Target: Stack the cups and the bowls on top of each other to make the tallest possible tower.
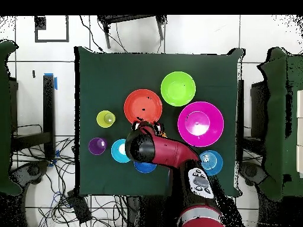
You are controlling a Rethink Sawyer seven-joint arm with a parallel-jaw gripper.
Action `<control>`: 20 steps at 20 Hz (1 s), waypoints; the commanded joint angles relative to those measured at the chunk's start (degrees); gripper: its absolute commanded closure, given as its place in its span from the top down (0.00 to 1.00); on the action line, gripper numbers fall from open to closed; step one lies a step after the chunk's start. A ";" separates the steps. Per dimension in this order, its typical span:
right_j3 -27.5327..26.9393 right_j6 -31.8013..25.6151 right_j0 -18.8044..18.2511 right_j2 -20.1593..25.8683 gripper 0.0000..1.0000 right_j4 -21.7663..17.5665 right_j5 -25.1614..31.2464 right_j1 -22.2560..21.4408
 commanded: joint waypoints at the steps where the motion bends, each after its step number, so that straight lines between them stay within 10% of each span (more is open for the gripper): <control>1: 0.24 5.40 0.95 4.15 1.00 -3.95 1.06 2.51; 20: -0.89 4.90 -0.68 5.37 1.00 -4.86 1.67 3.69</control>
